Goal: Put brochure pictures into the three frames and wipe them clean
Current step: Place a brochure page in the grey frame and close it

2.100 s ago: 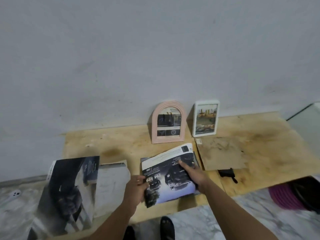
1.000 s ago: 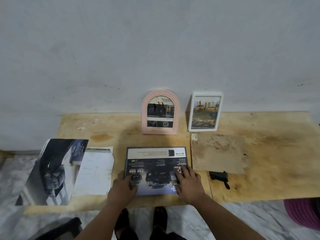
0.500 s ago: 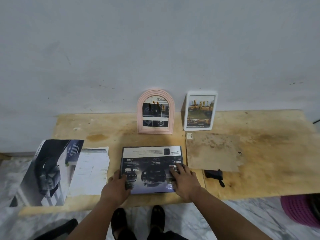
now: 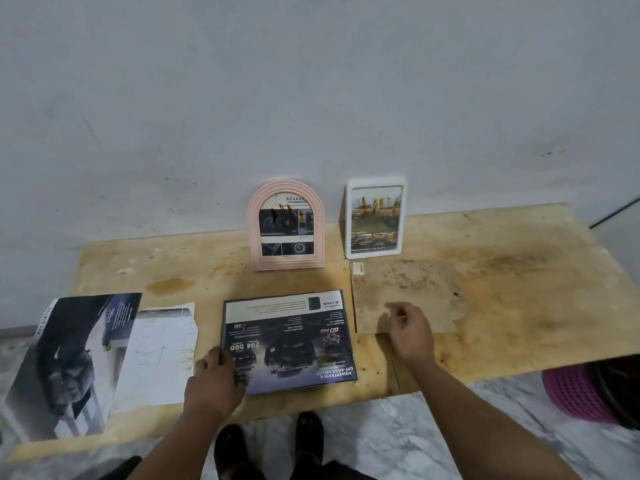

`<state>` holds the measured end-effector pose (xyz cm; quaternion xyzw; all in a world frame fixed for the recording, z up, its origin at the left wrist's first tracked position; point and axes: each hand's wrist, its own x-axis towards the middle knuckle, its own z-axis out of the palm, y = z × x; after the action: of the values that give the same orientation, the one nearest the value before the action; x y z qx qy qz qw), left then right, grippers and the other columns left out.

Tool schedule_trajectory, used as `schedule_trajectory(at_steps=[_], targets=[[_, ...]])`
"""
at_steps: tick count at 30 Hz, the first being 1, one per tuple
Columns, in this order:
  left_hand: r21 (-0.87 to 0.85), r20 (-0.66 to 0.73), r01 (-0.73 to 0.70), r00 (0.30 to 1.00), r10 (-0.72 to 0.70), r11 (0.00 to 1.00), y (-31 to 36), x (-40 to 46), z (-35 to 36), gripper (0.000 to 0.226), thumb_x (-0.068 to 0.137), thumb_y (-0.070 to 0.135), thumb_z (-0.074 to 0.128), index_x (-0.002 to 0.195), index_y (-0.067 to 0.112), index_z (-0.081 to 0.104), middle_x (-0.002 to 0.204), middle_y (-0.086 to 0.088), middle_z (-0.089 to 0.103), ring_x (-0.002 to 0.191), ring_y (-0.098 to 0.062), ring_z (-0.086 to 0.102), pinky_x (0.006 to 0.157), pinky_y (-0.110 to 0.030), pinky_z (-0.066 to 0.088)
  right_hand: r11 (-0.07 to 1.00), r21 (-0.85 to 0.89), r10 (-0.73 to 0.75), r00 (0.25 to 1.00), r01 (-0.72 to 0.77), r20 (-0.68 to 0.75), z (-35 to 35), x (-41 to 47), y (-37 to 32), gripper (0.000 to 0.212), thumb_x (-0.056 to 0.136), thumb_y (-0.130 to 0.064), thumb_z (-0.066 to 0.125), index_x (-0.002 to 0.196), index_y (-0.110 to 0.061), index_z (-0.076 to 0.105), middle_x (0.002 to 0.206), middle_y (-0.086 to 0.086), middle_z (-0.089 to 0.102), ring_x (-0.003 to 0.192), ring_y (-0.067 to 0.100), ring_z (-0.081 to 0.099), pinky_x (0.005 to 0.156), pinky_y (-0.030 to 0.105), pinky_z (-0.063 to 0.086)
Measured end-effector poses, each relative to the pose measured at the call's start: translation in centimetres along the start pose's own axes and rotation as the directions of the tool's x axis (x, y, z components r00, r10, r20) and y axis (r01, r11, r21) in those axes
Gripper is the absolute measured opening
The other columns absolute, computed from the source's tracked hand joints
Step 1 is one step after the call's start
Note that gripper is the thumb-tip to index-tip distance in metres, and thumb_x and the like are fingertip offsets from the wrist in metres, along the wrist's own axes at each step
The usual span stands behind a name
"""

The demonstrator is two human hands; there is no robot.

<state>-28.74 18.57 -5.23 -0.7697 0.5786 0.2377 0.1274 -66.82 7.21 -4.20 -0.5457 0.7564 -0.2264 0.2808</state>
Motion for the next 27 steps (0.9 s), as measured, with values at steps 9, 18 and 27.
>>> schedule_trajectory(at_steps=[9,18,27], targets=[[-0.110,0.020,-0.017,1.000,0.020,0.994,-0.3,0.8,0.9,0.071,0.095,0.050,0.059,0.154,0.019,0.035,0.153,-0.009,0.030,0.130,-0.038,0.044,0.098,-0.048,0.053,0.535,0.304,0.814,0.577,-0.788,0.062,-4.7,8.1,3.3,0.085,0.081,-0.034,0.072,0.150,-0.010,0.030,0.153,0.020,0.036,0.135,0.043,0.042,0.108,0.050,0.043],[-0.126,0.065,-0.002,0.998,0.010,0.992,-0.1,0.8,0.5,0.068,0.096,0.050,0.058,0.153,0.021,0.036,0.157,-0.007,0.024,0.132,-0.037,0.044,0.104,-0.044,0.050,0.578,0.430,0.766,0.642,-0.694,0.006,-6.9,7.3,5.5,0.058,0.095,-0.009,0.058,0.150,-0.006,0.040,0.140,0.019,0.054,0.118,0.041,0.057,0.088,0.046,0.051],[-0.213,0.086,0.022,0.996,-0.004,0.977,0.1,0.3,-0.3,0.068,0.096,0.046,0.059,0.154,0.021,0.036,0.157,-0.007,0.026,0.134,-0.037,0.044,0.106,-0.044,0.046,0.430,0.674,0.686,0.703,-0.600,0.187,-8.6,2.6,6.3,0.030,0.097,0.008,0.052,0.114,-0.015,0.048,0.074,0.018,0.046,0.055,0.027,0.036,0.047,0.033,0.033]])
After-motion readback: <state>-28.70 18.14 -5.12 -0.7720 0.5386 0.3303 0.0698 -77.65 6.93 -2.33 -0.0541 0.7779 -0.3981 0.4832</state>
